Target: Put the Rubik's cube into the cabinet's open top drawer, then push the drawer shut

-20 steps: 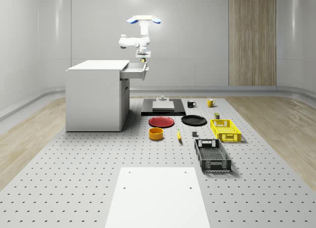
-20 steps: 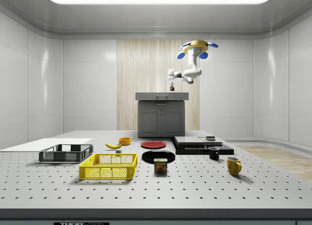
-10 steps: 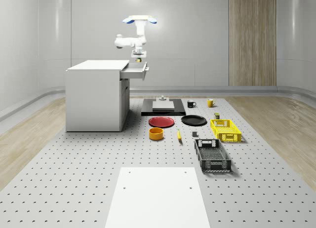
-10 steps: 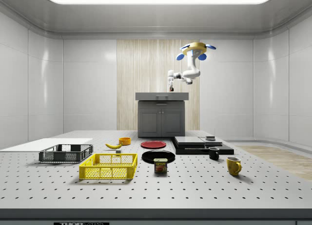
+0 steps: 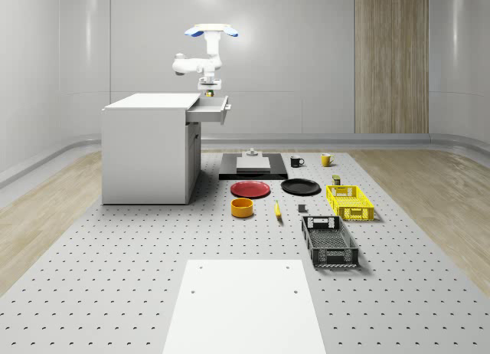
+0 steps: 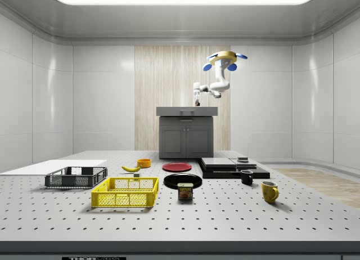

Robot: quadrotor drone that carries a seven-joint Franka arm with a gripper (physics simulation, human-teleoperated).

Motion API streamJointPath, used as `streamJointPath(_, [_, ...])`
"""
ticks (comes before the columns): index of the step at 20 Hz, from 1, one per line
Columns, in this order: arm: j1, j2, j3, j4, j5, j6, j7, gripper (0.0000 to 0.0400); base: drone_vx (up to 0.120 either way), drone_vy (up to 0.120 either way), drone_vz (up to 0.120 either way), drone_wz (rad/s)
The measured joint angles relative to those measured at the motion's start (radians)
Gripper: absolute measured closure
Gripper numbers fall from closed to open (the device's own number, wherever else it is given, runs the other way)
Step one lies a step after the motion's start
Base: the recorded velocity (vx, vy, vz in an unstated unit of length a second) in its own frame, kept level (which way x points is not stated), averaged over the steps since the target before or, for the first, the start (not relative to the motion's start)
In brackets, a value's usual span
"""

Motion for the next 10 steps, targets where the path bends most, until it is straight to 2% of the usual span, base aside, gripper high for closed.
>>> streamJointPath(10, [-0.023, -0.001, -0.157, 0.026, -0.150, 0.047, 0.004, 0.0075, 0.000, 0.000, 0.000, 0.000])
